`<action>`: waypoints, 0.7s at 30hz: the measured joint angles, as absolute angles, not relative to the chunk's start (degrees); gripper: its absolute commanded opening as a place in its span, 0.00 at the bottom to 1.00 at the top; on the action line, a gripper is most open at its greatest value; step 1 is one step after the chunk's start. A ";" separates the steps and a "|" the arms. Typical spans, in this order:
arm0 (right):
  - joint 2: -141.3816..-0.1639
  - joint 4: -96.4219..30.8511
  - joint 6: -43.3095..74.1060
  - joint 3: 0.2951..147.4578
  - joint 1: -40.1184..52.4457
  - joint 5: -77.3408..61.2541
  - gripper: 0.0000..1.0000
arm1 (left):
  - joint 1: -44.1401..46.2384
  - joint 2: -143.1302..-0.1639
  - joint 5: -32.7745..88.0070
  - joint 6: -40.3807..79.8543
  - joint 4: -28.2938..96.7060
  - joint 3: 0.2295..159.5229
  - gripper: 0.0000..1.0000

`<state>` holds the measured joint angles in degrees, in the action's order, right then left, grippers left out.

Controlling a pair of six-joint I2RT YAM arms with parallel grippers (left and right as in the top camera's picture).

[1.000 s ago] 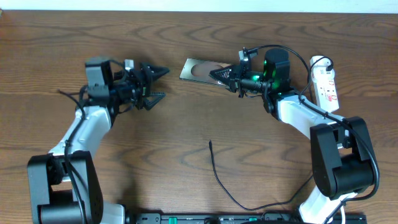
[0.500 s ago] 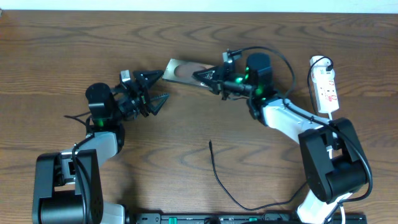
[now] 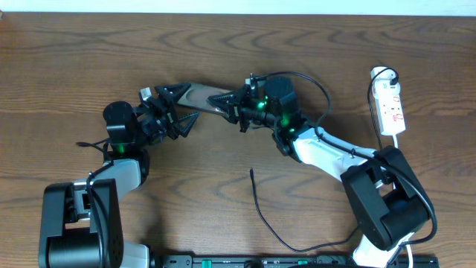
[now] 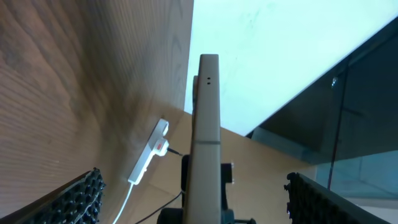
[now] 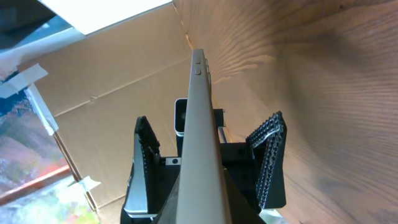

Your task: Plug charger to phone and switch on socket

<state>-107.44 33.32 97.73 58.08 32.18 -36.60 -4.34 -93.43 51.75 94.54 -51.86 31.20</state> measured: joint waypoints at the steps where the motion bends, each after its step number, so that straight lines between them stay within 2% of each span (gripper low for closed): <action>1: -107.44 33.34 97.91 58.08 32.45 -36.25 0.01 | -4.34 -93.43 51.48 94.56 -51.86 31.20 0.91; 8: -107.44 33.32 98.39 58.08 34.35 -33.56 0.01 | -4.34 -93.43 50.65 94.74 -51.88 31.20 0.91; 12: -107.44 33.30 98.37 58.08 36.25 -31.94 0.01 | -4.34 -93.43 50.61 95.02 -51.86 31.20 0.79; 15: -107.44 33.23 98.35 58.08 37.10 -30.96 0.01 | -4.34 -93.43 50.61 94.91 -51.88 31.20 0.75; 16: -107.44 33.23 98.35 58.08 37.30 -30.74 0.01 | -4.34 -93.43 50.63 95.00 -51.86 31.20 0.71; 18: -107.44 33.23 98.35 58.08 37.32 -30.55 0.01 | -4.34 -93.43 50.57 95.29 -51.88 31.20 0.48; 19: -107.44 33.23 98.35 58.08 37.32 -30.48 0.01 | -4.34 -93.43 50.52 95.48 -51.77 31.20 0.40; 21: -107.44 33.21 98.35 58.08 37.32 -30.30 0.01 | -4.34 -93.43 50.63 95.22 -51.96 31.20 0.33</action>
